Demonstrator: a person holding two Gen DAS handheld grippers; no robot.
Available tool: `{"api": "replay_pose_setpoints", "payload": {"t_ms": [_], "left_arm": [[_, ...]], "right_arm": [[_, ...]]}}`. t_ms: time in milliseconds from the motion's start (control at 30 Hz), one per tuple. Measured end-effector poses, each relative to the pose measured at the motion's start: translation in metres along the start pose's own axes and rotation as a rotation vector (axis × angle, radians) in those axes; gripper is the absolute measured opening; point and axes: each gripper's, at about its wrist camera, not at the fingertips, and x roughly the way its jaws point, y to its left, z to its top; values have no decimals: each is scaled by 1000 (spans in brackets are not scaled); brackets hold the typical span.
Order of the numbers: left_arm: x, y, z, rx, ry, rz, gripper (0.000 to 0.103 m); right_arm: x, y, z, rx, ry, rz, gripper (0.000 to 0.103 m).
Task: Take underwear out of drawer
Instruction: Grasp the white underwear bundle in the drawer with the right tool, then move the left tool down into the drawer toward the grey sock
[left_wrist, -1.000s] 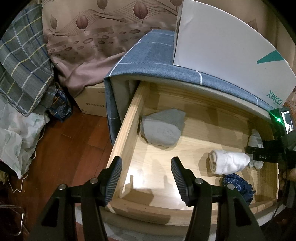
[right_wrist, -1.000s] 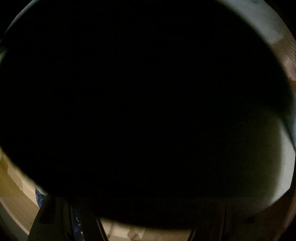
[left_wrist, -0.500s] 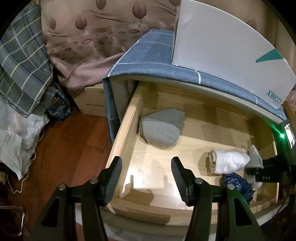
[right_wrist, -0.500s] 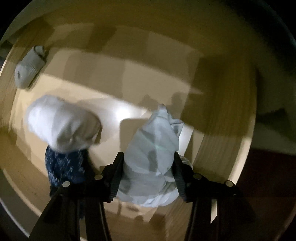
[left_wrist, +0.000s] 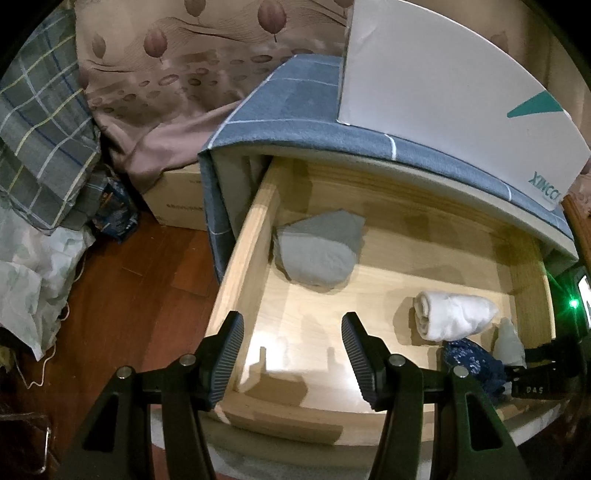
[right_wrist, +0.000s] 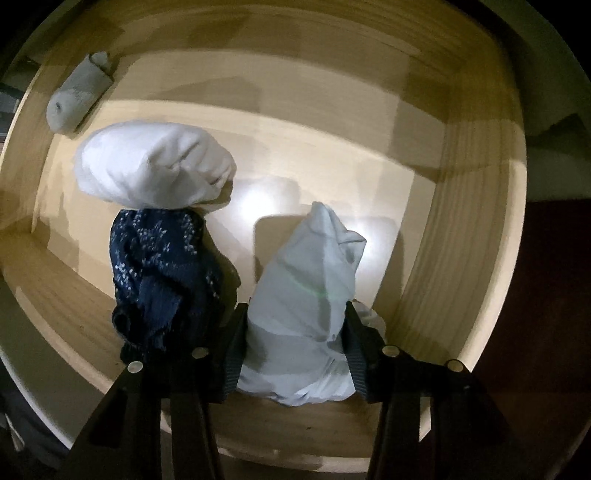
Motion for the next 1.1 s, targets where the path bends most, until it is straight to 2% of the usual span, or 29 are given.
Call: {"api": "replay_pose_setpoints", "payload": {"t_ms": [67,133,233,267,367,500,567,700,833,967,1100], "left_arm": [[3,-4,1,38,30,-58,57],[5,-11,3,107,55,-79,56],[6,-19,6,205,55,-77,56],[7,-20,8,231,58,-77,56],[16,-22,16,298,66,-48,57],[37,-25,26,385,108,-4,57],[47,-27,30,415,138,-13,57],[63,-34,39,441,169,-26,57],[79,-45,44,477,193,-14,56],[92,-49,50,479,246,-31,57],[100,-51,59,484,239,-11,57]], "right_arm": [[-1,-3,-5,13,-13,7,44],[-1,-5,-6,15,-31,7,44],[-5,-1,-9,23,-51,16,43],[-1,-4,-26,30,-57,24,43],[0,-3,-24,37,-63,29,43],[5,-12,-34,51,-69,39,42],[6,-14,-38,58,-75,49,42],[11,-7,-40,63,-83,57,42],[12,-14,-40,85,-99,105,42],[16,-15,-40,88,-101,110,42],[16,-15,-40,89,-103,114,42]]}}
